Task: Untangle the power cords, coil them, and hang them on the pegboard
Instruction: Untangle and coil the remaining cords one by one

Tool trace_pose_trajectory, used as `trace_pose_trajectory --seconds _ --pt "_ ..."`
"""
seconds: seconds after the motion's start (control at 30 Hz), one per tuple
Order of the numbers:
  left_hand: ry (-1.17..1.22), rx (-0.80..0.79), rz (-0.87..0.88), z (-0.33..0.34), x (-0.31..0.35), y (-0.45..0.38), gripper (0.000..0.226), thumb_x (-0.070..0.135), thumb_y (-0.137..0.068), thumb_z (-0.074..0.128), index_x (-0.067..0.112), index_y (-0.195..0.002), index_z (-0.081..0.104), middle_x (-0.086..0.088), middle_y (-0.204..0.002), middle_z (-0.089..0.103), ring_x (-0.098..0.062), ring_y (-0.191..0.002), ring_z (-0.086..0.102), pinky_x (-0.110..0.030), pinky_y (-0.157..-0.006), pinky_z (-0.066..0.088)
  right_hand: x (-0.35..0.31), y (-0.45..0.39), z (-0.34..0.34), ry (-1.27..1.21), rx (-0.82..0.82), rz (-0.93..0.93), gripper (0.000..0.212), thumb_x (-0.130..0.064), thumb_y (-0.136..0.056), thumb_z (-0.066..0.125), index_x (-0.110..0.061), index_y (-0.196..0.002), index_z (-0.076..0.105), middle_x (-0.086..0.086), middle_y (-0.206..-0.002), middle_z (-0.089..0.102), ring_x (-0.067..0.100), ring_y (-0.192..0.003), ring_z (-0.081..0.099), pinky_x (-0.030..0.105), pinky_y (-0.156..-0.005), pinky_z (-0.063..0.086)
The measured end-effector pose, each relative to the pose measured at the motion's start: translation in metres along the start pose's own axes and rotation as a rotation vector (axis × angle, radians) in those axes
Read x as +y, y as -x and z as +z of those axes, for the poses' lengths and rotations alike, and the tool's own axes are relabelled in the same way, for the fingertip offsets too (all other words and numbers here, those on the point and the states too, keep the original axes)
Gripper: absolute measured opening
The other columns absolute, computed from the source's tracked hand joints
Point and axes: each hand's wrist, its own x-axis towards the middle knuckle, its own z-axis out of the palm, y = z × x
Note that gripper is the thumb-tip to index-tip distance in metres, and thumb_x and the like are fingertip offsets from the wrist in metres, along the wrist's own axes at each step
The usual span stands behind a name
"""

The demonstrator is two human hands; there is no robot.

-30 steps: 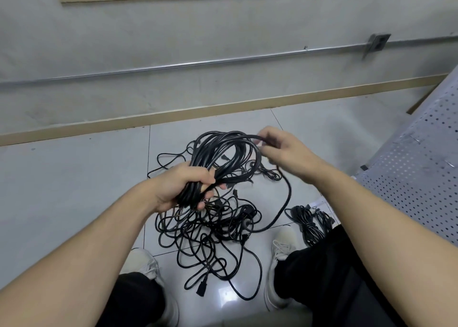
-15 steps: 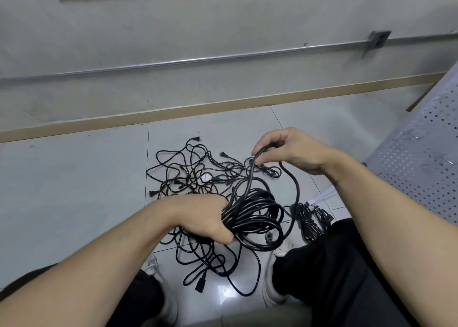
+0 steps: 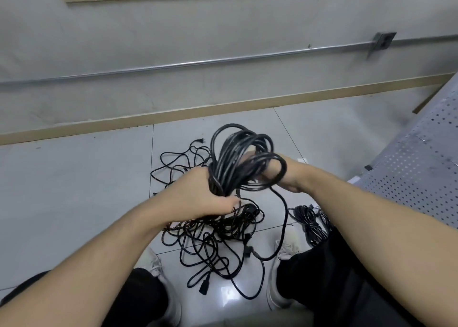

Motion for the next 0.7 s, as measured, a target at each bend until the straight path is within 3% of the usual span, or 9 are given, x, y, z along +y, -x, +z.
trace_pose_trajectory --seconds 0.03,0.13,0.23,0.3,0.4,0.47,0.57,0.63,0.7 --pt "0.049 0.040 -0.038 -0.002 -0.003 0.000 0.039 0.021 -0.082 0.075 0.019 -0.060 0.043 0.009 -0.056 0.043 -0.007 -0.055 0.042 -0.020 -0.056 0.036 -0.003 -0.001 0.004 0.018 0.023 -0.005 0.009 -0.026 -0.088 0.065 -0.022 -0.085 0.072 0.002 -0.076 0.055 0.016 -0.071 0.047 0.034 -0.068 0.041" --pt "0.290 0.122 -0.143 -0.008 -0.011 0.001 0.015 0.033 -0.072 0.072 0.024 -0.066 0.062 0.013 -0.062 0.053 -0.006 -0.062 0.051 -0.022 -0.063 0.044 -0.001 -0.003 0.013 0.058 -0.027 0.001 0.033 -0.019 -0.087 0.060 -0.043 -0.066 0.071 -0.006 -0.063 0.045 0.011 -0.060 0.037 0.027 -0.055 0.030" --pt "0.352 0.176 -0.239 -0.006 -0.018 0.002 0.022 0.040 -0.063 0.074 0.021 -0.070 0.067 0.009 -0.065 0.062 -0.008 -0.063 0.057 -0.031 -0.067 0.046 -0.005 0.002 0.017 0.159 -0.022 0.009 0.014 -0.040 -0.073 0.063 -0.038 -0.084 0.073 -0.016 -0.057 0.048 0.005 -0.055 0.041 0.020 -0.050 0.033" --pt "0.359 0.229 -0.286 -0.003 -0.019 0.002 0.022 0.037 -0.065 0.073 0.016 -0.068 0.068 0.005 -0.064 0.062 -0.010 -0.061 0.056 -0.033 -0.067 0.045 -0.008 0.003 0.017 0.174 -0.010 0.004 0.014 -0.035 -0.087 0.070 -0.026 -0.098 0.070 -0.021 -0.054 0.052 0.000 -0.054 0.044 0.012 -0.049 0.033" --pt "0.457 0.294 -0.338 -0.003 -0.019 -0.001 0.019 0.029 -0.074 0.073 0.012 -0.067 0.072 -0.001 -0.066 0.067 -0.017 -0.060 0.059 -0.038 -0.070 0.047 -0.002 0.004 0.015 -0.096 -0.139 0.013 0.030 -0.027 -0.091 0.063 -0.031 -0.121 0.064 -0.008 -0.065 0.030 0.010 -0.057 0.027 0.019 -0.047 0.021" --pt "0.473 0.294 -0.319 -0.007 -0.020 -0.002 0.021 0.032 -0.071 0.074 0.010 -0.071 0.074 -0.005 -0.067 0.069 -0.020 -0.063 0.061 -0.042 -0.072 0.049 -0.003 0.005 0.017 -0.280 -0.213 0.041 0.042 -0.041 -0.088 0.064 -0.026 -0.127 0.061 -0.003 -0.072 0.017 0.012 -0.058 0.013 0.023 -0.048 0.010" --pt "0.418 0.184 -0.258 -0.006 -0.019 -0.001 0.010 0.029 -0.066 0.073 0.019 -0.063 0.073 -0.008 -0.069 0.067 -0.019 -0.066 0.063 -0.043 -0.072 0.051 -0.008 0.003 0.019 -0.452 -0.117 0.030 0.028 -0.050 -0.078 0.075 -0.024 -0.088 0.069 -0.009 -0.059 0.021 0.007 -0.050 0.011 0.023 -0.046 0.005" --pt "0.470 0.188 -0.273 0.002 -0.019 -0.001 0.011 0.027 -0.067 0.073 0.019 -0.059 0.071 -0.012 -0.073 0.068 -0.020 -0.066 0.063 -0.039 -0.068 0.052 -0.011 0.002 0.022 -0.552 0.014 0.002 0.022 -0.042 -0.081 0.078 -0.024 -0.084 0.066 -0.011 -0.053 0.027 0.006 -0.046 0.013 0.023 -0.046 0.005" --pt "0.576 0.260 -0.311 0.010 -0.019 -0.005 0.013 0.028 -0.069 0.077 0.016 -0.068 0.073 -0.016 -0.083 0.072 -0.022 -0.065 0.066 -0.034 -0.063 0.054 -0.013 -0.003 0.025 -0.650 0.117 -0.023 0.027 -0.038 -0.084 0.074 -0.024 -0.068 0.058 -0.011 -0.050 0.028 0.006 -0.044 0.014 0.025 -0.047 0.005"
